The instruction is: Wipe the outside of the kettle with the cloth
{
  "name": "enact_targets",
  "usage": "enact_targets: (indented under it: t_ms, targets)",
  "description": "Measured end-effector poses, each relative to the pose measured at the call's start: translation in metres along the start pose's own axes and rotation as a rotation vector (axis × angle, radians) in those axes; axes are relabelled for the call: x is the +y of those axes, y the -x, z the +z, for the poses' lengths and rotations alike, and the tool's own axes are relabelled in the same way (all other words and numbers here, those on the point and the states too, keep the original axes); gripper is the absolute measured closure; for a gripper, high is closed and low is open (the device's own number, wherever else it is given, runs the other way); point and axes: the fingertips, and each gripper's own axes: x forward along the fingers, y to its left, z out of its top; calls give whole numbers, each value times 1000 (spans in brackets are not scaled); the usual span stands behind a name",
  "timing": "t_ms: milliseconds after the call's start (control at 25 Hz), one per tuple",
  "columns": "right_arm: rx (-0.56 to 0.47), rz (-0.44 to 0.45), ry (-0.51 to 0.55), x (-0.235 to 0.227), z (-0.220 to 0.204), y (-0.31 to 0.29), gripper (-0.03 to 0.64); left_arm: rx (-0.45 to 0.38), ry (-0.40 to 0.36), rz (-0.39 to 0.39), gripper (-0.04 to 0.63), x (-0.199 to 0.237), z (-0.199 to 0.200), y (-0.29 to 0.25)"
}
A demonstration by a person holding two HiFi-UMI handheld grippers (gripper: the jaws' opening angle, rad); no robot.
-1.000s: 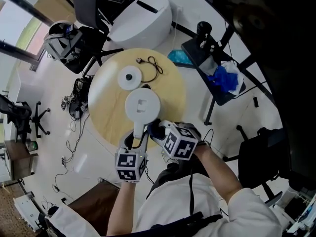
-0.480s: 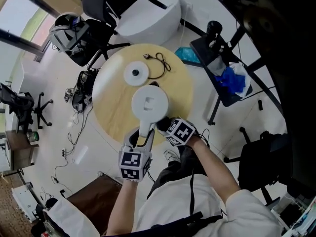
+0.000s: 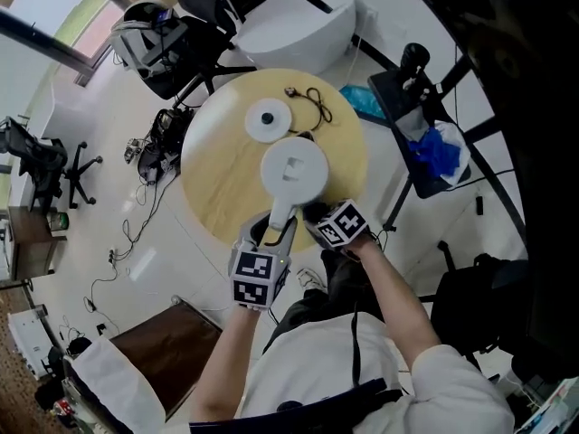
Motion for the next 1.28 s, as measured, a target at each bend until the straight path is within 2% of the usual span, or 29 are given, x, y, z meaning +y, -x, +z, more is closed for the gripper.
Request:
enact_targets:
  t_ms: [240,280,360,560,680,760,840,920,1040,1160,1280]
  targets:
    - [-162,-10,-22,9,24,62,552,-25,15,3,423,2,1,-6]
    - [-190,-23,-22,10,28,77,552,-56,21,2,415,2,5,-4]
    - [-241,-49,-24,13,32,108,552,-147,36,-7,346,0,18,8]
    - [-438,-86,-117,28,42,190,552,-354,134,-18,334,7,35,74]
    - [-584,-114,-184,53,47,227,552,-467,235,-68,445,14,28,116]
    - [-660,-123,-217,76,46,238,552,-513,289,-90,528,18,16,139]
    - [-707,-126,-247,97,42,243,552,-528,334,-97,587,20,-1,153]
    - [-755,-111,-303,114,34,243,552,-514,377,-105,594,21,-22,158]
    - [-856,-45,-460,131,20,239,551,-451,441,-113,594,20,-55,157]
    - [-904,35,-554,151,6,229,551,-405,455,-97,594,12,-76,158]
    - [-896,74,-564,164,-2,225,551,-395,461,-78,594,4,-85,162]
